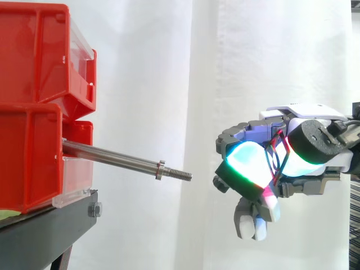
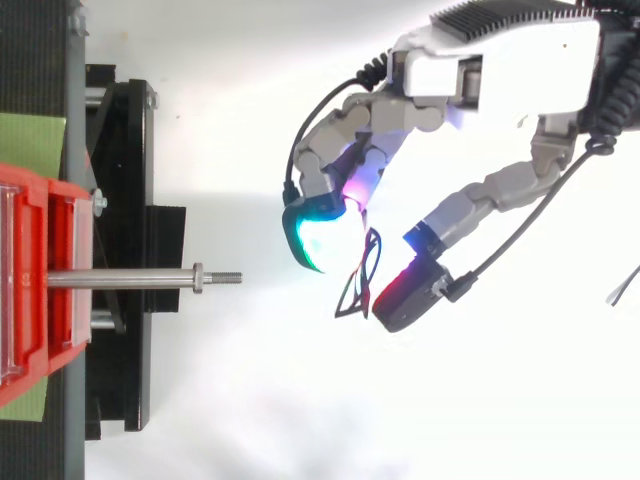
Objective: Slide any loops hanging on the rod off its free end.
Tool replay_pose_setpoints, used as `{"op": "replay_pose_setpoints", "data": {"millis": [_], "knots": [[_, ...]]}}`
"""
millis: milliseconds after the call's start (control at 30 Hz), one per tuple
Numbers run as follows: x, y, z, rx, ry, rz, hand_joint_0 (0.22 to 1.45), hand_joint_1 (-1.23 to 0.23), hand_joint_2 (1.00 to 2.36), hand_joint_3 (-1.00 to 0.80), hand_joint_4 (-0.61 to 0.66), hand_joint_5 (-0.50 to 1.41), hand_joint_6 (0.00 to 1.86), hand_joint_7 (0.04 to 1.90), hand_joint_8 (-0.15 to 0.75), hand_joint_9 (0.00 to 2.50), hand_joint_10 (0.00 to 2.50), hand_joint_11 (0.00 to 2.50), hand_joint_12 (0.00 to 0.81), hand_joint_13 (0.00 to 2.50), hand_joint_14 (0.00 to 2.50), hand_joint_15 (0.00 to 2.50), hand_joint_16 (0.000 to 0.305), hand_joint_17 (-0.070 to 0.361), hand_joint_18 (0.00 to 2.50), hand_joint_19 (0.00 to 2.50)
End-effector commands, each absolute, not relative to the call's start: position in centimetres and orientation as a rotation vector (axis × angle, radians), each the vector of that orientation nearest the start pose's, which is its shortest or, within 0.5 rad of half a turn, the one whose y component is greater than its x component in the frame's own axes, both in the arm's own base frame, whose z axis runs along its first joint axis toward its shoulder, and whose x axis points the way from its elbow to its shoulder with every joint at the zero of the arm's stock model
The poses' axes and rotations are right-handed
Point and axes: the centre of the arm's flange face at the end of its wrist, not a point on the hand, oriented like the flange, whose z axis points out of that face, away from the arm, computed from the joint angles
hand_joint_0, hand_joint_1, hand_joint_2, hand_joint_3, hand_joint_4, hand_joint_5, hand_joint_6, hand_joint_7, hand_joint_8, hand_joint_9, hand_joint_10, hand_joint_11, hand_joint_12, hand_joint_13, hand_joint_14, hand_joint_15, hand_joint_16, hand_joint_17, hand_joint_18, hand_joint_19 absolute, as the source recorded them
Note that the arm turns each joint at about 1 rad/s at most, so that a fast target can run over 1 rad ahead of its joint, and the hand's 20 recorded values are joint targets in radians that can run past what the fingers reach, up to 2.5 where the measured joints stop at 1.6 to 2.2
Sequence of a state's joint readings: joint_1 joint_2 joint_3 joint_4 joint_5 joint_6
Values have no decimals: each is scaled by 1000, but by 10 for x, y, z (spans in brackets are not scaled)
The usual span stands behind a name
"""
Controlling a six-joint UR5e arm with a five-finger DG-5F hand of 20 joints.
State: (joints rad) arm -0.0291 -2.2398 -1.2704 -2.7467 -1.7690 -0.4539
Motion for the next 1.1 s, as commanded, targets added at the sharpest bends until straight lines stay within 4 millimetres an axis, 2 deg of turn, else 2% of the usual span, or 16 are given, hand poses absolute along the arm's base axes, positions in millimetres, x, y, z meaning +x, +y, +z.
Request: {"op": "replay_pose_setpoints", "data": {"millis": [0,267,433,733,867,1000,1067], "knots": [[722,-136,259,798,1466,1006,682,-817,1005,-420,97,-144,924,1203,321,949,14,474,376,814,12,337,47,105,798,464],[720,-137,257,855,1467,1023,636,-730,1006,-436,151,-126,911,1236,323,984,13,471,378,813,12,349,47,107,782,488],[720,-137,257,855,1467,1023,604,-597,1005,-449,155,-117,899,1258,330,996,12,467,380,803,12,352,48,109,764,501],[720,-137,257,855,1467,1023,602,-551,1006,-437,155,-109,888,1287,331,1034,15,474,381,802,13,362,48,108,756,512],[720,-137,257,855,1467,1023,609,-607,1010,-369,150,-101,887,1295,335,1055,13,481,383,807,12,351,48,108,763,504],[720,-137,257,855,1467,1023,606,-745,1014,-240,180,-112,900,1274,343,1033,13,491,398,820,12,348,50,113,795,482],[720,-137,257,855,1467,1023,624,-801,1015,-230,165,-123,906,1264,340,1005,13,496,395,810,14,352,49,111,785,475]]}}
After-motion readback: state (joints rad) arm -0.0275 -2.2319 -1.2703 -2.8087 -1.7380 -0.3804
